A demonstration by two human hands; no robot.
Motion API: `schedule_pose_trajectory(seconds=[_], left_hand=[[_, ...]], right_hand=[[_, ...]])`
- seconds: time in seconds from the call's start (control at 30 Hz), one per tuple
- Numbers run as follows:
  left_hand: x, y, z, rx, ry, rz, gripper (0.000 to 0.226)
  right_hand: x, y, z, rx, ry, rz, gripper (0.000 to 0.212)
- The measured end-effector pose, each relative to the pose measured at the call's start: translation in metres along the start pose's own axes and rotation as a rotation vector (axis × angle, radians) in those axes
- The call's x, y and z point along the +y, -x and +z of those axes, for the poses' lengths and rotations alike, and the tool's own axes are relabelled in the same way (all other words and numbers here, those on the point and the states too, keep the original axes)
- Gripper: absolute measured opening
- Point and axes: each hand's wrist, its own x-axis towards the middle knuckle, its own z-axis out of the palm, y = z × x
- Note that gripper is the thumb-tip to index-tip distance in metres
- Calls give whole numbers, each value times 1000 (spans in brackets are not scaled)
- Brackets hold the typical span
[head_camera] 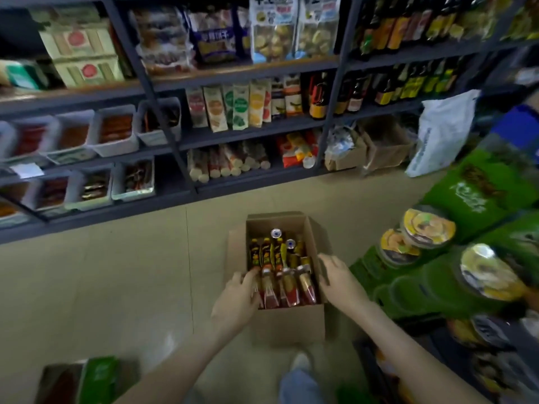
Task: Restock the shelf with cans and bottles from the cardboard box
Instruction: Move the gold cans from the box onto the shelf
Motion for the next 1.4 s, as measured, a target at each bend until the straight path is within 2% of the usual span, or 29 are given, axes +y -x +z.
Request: schedule_pose_trajectory(seconds=[0.17,0.37,0.63,0.73,0.83,0.93,1.07,1.2,1.4], left_hand=[[-6,-86,26,-58,49,-63,50],[-33,-175,62,-169,21,-55,57],[-101,-310,164,-278,-63,10,57],[-127,-351,230,-297,-141,12,65],[-149,-379,304,-354,-178,140,73],[-166,-414,361,-291,-229,137,72],[-179,-444,405,-210,-268,68,69],[-178,-456,421,-199,-224,11,68],[-184,-455,442,-145,-228,52,64]], right_hand=[[24,-91,23,-110,28,11,53],[52,-171,71,-278,96,110,64],[126,-276,187,-340,147,255,68],[169,-310,247,-352,275,162,72],[212,-343,307,-450,529,20,85],[252,-378,356,-486,723,-66,94],[289,-406,394,-537,964,-79,107],[314,-426,413,-541,1050,-111,97],[333,-439,423,-522,1028,-242,81]])
